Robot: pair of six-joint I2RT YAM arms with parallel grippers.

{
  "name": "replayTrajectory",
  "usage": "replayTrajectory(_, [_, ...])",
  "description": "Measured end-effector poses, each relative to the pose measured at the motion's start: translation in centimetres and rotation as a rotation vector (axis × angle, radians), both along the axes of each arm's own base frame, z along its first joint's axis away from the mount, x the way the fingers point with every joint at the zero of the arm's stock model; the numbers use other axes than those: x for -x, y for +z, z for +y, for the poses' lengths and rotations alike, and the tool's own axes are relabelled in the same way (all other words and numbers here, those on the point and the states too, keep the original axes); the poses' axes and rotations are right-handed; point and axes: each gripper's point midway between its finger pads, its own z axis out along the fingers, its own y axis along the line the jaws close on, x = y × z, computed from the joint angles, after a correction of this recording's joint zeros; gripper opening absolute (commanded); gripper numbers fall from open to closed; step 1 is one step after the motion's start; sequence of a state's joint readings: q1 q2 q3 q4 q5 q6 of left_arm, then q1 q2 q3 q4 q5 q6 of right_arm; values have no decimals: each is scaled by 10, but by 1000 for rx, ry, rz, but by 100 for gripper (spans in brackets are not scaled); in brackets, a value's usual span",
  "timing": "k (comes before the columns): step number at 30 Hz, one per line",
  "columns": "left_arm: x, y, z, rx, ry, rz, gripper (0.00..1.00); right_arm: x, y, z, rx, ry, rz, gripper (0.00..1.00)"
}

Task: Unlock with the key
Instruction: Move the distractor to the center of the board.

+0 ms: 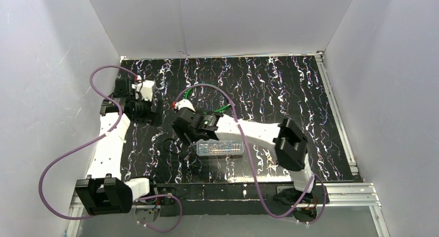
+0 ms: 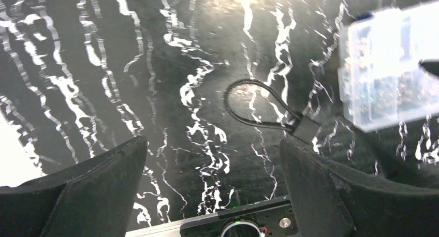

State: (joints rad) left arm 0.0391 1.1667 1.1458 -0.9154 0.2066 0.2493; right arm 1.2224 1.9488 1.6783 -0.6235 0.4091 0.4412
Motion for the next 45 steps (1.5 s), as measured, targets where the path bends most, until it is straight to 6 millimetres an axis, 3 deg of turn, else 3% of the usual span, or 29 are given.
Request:
replayTrajectory(5, [-13,12,39,-35,171,-19,100,6,-22,18,41,89,22,88])
replayTrajectory(9, [-16,15,66,-39,270,-15,100,4,-19,40,7,145,21,88])
replayTrajectory(14, [-12,12,71,-33,287,2,100,-3,-18,73,-54,178,21,87])
replayTrajectory(17, [-11,13,69,-30,278,4,100,-5,-30,79,-62,177,50,86])
replayTrajectory(25, [-9,18,69,-35,266,-17,100,-11,-80,49,-38,99,158,86])
replayTrajectory(35, [-9,18,65,-14,267,-19,99,0,-81,6,-42,16,200,85])
replayTrajectory(40, [-10,18,65,-13,267,-20,100,3,-55,-7,-69,-5,197,87])
replayTrajectory(45, [-10,19,65,-14,266,-21,100,-19,22,-22,-214,-51,129,84])
